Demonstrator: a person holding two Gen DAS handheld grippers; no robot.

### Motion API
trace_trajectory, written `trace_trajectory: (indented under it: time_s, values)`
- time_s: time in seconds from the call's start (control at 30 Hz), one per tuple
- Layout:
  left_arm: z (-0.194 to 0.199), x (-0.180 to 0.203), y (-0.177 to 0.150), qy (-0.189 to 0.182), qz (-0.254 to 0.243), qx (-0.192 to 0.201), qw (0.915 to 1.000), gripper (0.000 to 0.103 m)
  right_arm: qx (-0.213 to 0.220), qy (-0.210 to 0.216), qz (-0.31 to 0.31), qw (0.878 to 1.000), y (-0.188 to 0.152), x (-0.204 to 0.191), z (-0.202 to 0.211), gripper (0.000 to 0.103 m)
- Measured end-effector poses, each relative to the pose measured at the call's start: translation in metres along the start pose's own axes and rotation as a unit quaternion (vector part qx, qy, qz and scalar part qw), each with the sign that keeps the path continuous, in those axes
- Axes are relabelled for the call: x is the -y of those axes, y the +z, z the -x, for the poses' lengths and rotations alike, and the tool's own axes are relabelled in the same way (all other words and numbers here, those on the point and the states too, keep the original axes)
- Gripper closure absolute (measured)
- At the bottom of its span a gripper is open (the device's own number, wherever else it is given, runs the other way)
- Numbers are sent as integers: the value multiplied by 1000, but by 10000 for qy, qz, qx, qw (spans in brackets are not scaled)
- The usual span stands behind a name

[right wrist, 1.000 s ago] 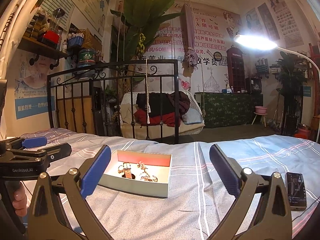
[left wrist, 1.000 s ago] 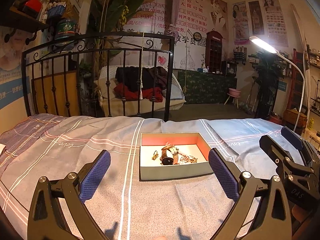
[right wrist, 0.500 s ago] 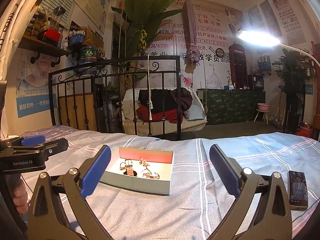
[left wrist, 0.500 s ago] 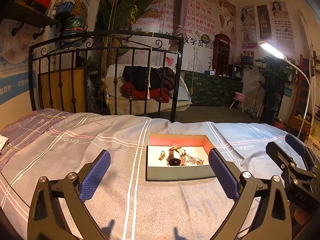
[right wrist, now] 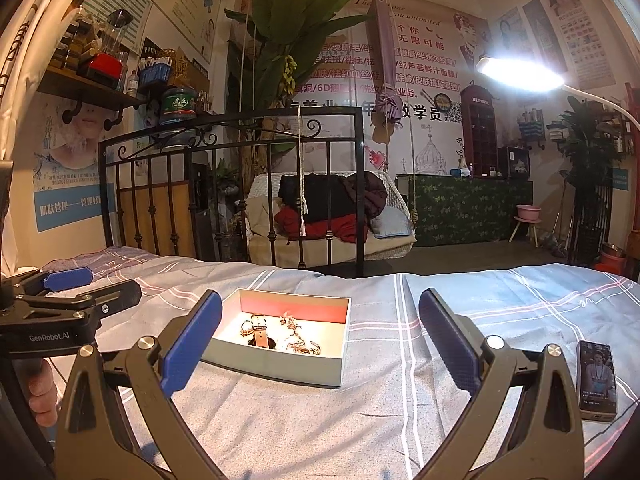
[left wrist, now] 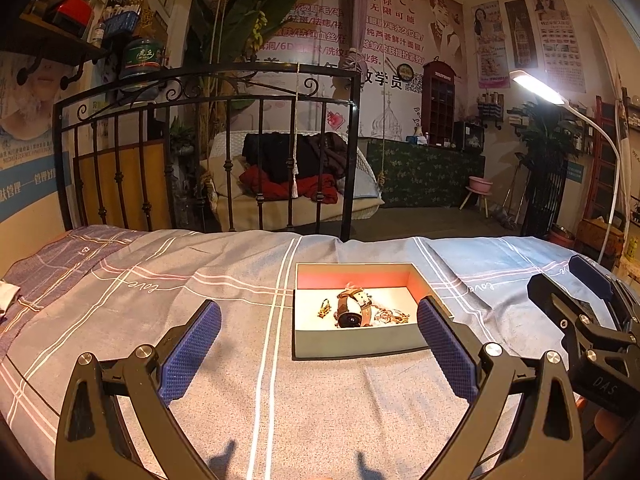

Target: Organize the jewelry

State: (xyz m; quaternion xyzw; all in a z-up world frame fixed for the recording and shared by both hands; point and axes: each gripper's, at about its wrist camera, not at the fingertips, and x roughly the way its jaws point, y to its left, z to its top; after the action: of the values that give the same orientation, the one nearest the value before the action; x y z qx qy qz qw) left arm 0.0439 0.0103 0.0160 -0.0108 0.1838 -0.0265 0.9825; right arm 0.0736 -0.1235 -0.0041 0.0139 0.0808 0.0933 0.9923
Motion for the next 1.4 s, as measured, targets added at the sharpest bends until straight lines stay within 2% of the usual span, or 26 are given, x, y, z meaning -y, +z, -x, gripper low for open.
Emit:
trace_trajectory:
  time_s: [1.4]
  values:
    - [-5,3,-1,-12,-40,-161,9999,7,-122,85,-9,9999,-8,1,-7,6]
